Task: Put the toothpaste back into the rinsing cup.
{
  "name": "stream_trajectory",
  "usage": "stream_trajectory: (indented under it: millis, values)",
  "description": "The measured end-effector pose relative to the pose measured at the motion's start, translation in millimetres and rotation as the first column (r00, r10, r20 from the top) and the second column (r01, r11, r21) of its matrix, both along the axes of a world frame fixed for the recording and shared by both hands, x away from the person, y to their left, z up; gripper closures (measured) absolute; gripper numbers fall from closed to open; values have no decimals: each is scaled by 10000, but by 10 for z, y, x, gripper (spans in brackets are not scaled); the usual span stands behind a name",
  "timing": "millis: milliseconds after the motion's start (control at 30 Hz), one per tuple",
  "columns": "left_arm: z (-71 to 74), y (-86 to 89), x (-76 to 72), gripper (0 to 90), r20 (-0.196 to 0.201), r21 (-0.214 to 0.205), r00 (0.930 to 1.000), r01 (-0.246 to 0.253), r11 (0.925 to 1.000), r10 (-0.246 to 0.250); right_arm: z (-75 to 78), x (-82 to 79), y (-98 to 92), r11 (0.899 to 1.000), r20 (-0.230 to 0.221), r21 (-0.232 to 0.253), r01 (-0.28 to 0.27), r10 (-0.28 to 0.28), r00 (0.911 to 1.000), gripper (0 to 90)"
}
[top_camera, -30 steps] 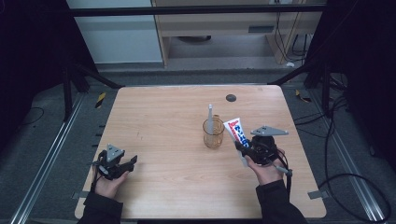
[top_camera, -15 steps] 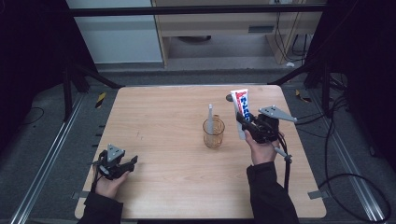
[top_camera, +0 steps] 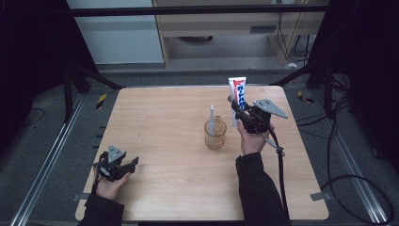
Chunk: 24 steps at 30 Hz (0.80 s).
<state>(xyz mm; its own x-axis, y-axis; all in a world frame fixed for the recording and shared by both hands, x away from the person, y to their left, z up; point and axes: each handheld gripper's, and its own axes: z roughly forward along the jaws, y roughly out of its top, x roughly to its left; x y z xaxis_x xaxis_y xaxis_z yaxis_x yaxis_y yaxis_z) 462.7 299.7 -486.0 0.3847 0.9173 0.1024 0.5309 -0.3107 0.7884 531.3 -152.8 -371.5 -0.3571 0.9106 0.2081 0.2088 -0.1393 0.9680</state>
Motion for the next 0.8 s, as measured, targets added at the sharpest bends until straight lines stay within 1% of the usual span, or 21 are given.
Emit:
stream_trajectory:
  millis: [33,67,100,133,167,300,367,467,567,633,733,800]
  values:
    - [0,2,0,412,2,-3,10000,1,10000,-1,-36,27,42,10000,234,48,72,-73,9997,683]
    - [0,2,0,412,2,-3,10000,1,10000,-1,-36,27,42,10000,234,48,72,-73,9997,683]
    - [0,2,1,412,4,-7,10000,-1,10000,1,-71,46,76,9999,455,80,127,-131,9989,683]
    - [0,2,1,412,7,-4,10000,-3,10000,3,-71,46,76,9999,455,80,127,-131,9989,683]
    - [-1,3,2,412,6,-8,10000,-11,10000,11,-100,62,106,9998,619,116,162,-169,9979,682]
    - [-3,4,4,412,5,10,10000,-15,10000,15,-143,88,141,9995,792,255,165,-185,9967,682]
    - [-3,4,5,412,-4,21,10000,-8,10000,8,-174,91,163,9997,950,216,148,-168,9953,683]
    - [-4,5,5,412,6,14,10000,-25,10000,25,-213,100,204,9998,966,187,44,-62,9953,683]
    - [-4,5,5,413,14,22,10000,-34,10000,34,-263,131,244,9996,947,256,-83,59,9955,683]
    - [-5,5,6,413,5,18,10000,-39,10000,39,-278,141,252,9997,948,211,-96,76,9955,683]
    - [-5,7,6,413,11,27,10000,-35,10000,35,-342,175,280,9994,889,342,-104,73,9960,683]
    - [-5,8,7,413,13,24,10000,-43,10000,43,-354,181,285,9993,868,362,-118,86,9962,683]
